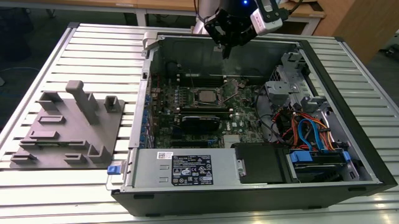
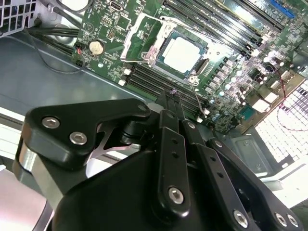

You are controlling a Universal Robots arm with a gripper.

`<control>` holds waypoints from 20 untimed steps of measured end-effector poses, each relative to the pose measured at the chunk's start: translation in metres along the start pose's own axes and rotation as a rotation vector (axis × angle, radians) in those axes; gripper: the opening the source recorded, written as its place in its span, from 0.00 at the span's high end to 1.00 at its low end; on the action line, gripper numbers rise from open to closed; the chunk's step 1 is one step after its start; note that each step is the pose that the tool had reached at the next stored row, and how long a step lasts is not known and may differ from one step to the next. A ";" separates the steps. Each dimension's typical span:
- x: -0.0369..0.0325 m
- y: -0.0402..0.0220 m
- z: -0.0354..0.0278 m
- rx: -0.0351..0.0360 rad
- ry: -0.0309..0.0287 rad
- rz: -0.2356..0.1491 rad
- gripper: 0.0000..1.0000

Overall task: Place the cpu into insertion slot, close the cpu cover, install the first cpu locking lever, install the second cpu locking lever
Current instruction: 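Close the cpu cover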

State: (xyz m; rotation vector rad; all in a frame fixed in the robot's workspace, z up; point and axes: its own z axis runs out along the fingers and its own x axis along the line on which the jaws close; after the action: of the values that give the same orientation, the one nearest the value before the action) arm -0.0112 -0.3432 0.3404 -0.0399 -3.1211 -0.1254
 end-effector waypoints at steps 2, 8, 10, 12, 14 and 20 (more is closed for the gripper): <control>-0.0002 -0.0045 0.0053 -0.0001 -0.0001 0.000 0.90; -0.0006 -0.0072 0.0130 0.0001 0.0000 0.000 0.90; -0.0007 -0.0075 0.0159 0.0000 0.0000 0.000 0.90; -0.0008 -0.0078 0.0201 0.0001 0.0000 0.000 0.90; -0.0009 -0.0082 0.0245 0.0001 0.0000 0.000 0.90; -0.0008 -0.0082 0.0248 0.0001 0.0000 0.000 0.90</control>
State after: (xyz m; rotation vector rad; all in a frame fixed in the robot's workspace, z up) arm -0.0110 -0.3494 0.3150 -0.0401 -3.1211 -0.1253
